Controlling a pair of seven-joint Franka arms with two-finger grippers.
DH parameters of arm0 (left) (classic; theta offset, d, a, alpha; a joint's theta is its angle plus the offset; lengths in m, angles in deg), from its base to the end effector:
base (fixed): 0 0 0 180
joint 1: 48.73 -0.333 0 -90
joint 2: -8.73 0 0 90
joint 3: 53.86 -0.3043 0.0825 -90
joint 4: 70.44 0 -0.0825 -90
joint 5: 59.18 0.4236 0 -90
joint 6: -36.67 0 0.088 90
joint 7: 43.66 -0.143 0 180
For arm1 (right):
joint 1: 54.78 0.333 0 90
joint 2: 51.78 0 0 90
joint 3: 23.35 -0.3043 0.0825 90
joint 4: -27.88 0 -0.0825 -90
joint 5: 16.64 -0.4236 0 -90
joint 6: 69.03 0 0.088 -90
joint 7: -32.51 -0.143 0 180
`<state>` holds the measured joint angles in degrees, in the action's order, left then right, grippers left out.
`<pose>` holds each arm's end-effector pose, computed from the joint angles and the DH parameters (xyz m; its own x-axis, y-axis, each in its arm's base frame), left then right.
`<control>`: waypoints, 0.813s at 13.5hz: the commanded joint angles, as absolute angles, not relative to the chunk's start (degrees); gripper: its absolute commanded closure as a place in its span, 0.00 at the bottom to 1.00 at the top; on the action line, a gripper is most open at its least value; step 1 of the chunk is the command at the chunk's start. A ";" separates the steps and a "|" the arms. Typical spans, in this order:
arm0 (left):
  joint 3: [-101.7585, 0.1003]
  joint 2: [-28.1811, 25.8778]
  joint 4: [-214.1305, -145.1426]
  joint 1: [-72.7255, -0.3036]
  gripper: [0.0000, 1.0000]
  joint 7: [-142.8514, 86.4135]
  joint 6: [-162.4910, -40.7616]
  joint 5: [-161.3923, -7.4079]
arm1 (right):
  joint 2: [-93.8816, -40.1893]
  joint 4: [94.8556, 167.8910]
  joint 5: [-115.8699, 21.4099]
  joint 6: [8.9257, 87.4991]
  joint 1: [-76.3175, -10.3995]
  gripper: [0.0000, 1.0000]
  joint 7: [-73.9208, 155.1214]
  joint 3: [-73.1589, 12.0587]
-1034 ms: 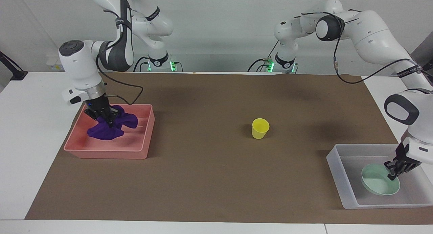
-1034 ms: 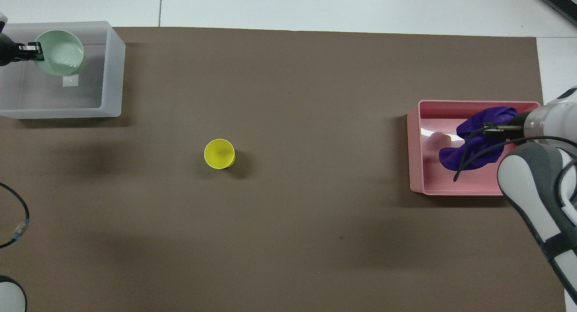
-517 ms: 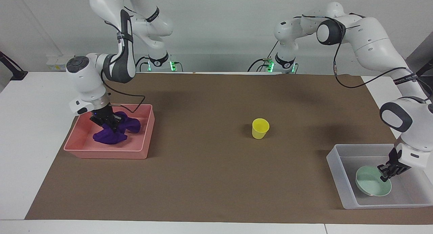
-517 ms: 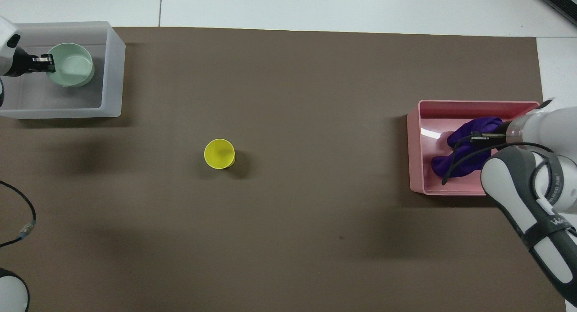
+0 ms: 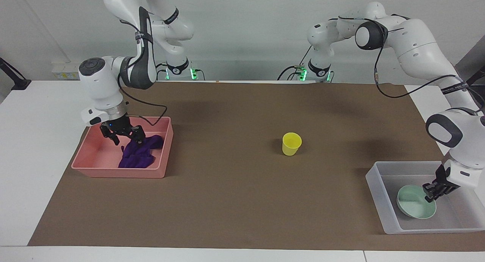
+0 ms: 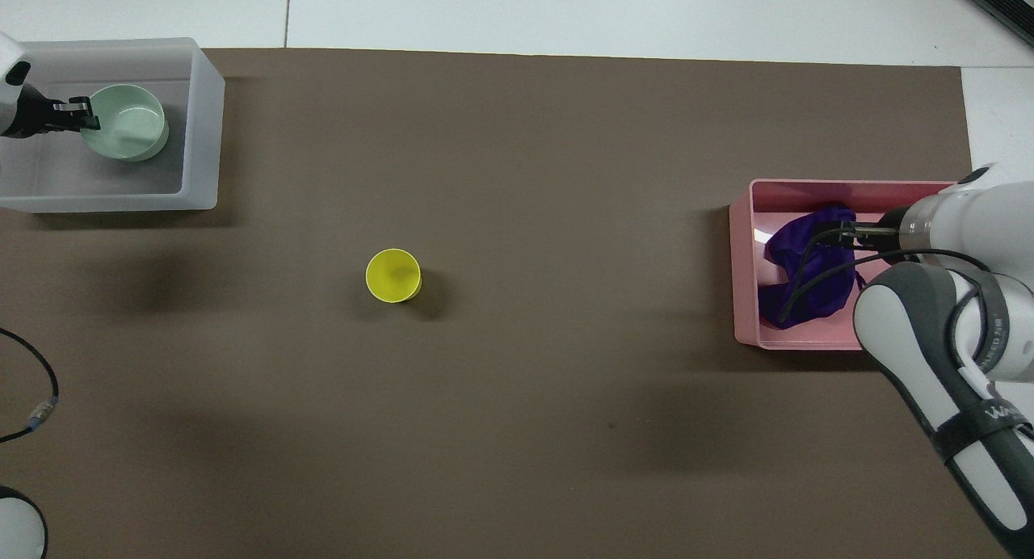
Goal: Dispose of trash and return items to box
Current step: 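Release the cloth into the pink bin and withdraw the right gripper, then reach the left gripper to the yellow cup and grasp its rim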
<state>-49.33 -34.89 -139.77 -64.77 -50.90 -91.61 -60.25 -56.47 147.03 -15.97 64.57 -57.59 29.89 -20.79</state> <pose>0.7952 0.1768 0.2939 0.9556 0.1140 0.2717 0.1078 -0.9935 0.0377 0.6131 -0.0580 0.3362 0.9770 -0.1289 0.1700 -0.1317 -0.9913 0.0056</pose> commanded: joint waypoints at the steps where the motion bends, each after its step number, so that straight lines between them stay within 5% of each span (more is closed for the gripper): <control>1: -49.11 -31.01 -140.84 -64.64 0.31 -51.48 -88.32 -60.23 | -54.16 142.52 -15.76 56.95 -54.09 0.00 24.18 -21.15; 3: -49.02 -28.02 -141.54 -64.20 0.04 -51.57 -85.86 -60.23 | -52.58 136.81 -15.85 48.16 -53.90 0.00 23.46 -21.24; 11: -49.02 -5.09 -166.30 -56.74 0.00 -50.43 -85.59 -60.32 | -46.43 124.58 -16.03 28.81 -54.61 0.00 23.64 -20.63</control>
